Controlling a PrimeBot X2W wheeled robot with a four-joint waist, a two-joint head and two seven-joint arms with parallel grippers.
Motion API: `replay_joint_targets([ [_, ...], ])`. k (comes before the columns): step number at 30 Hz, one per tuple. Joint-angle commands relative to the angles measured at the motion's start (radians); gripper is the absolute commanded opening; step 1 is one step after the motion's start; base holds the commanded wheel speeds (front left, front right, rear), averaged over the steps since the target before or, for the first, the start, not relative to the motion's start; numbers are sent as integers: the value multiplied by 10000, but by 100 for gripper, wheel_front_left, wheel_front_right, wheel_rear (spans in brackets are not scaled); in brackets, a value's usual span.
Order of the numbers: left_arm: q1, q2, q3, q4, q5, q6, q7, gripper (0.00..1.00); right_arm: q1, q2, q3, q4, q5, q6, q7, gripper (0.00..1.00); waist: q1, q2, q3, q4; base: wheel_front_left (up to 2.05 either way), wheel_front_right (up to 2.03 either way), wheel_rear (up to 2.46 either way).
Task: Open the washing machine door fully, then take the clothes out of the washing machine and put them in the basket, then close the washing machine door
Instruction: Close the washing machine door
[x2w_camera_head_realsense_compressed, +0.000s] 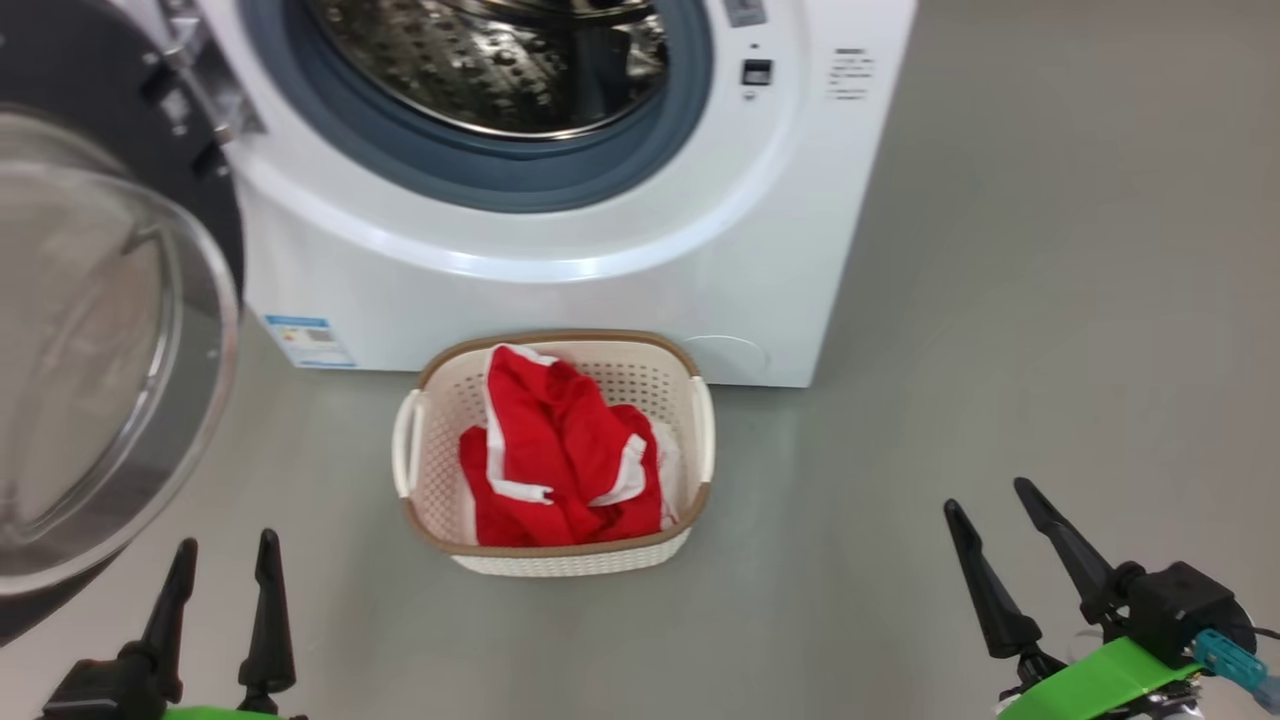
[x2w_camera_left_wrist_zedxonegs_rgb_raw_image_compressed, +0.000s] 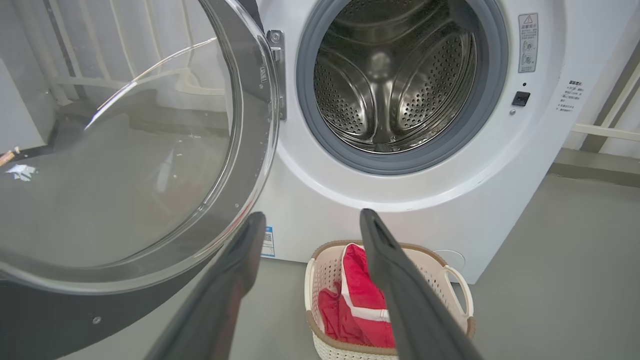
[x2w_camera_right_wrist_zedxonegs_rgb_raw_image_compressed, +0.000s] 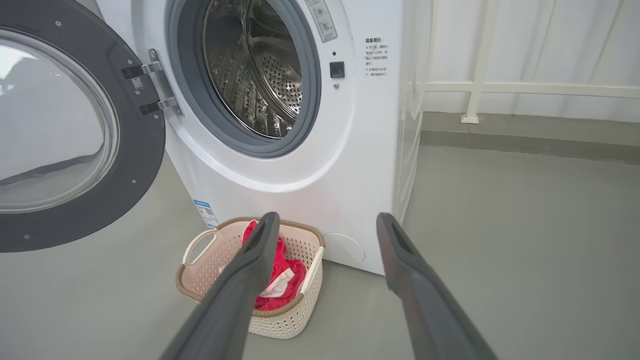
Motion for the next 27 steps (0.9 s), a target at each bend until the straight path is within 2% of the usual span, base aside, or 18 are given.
replay_joint_targets([
  [1, -204, 121, 389, -103, -48, -29, -80, 100, -287, -207, 317, -164, 39, 16, -49, 100, 0, 0, -50, 425, 0, 0, 0],
  [20, 174, -177, 863, 425, -203, -27, -80, 100, -1319, -750, 1897, 489, 400, 16, -49, 100, 0, 0, -277, 3227, 0, 0, 0],
  [27, 240, -182, 597, 444, -563, 159, -80, 100, -1578, -819, 2120, 612, 477, 16, -49, 100, 0, 0, -229, 3982, 0, 0, 0],
])
